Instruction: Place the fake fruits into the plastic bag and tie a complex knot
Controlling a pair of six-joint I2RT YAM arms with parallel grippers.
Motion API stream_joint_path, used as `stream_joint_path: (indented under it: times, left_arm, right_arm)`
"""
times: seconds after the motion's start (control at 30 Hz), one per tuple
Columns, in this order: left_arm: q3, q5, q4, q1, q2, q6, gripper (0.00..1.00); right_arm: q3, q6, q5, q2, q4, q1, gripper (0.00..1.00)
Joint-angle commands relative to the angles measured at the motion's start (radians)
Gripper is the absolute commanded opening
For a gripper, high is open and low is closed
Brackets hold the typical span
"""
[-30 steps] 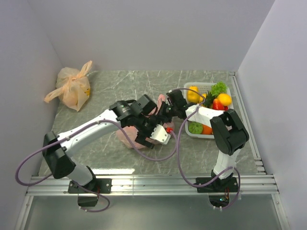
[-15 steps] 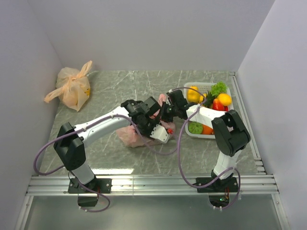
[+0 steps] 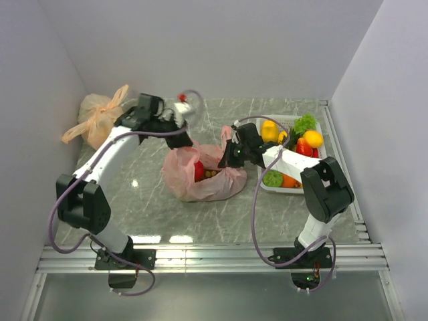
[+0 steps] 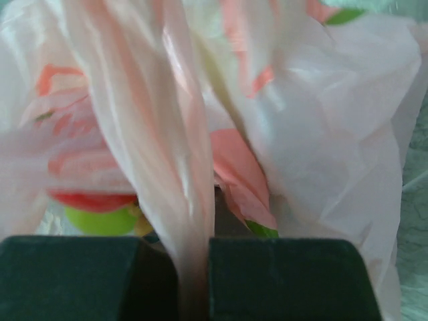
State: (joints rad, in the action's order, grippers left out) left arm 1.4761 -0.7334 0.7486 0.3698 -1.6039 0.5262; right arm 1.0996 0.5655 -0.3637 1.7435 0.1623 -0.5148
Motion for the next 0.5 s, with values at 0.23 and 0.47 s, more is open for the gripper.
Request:
stream_joint_path:
  times: [0.23,0.47]
  left_arm:
    - [-0.339,-0.233,-0.811,-0.178,0.171,-0.937,0.0]
    - [-0.376,-0.273,-0.822,-0.19,0.183,-0.925,0.0]
  right_arm:
    - [0.081,-0.156,-0.018,-0.099,0.057,-0.002,0.55]
    - [0.106,-0.23,0.009,-0.249,0.098,0.015,0.9]
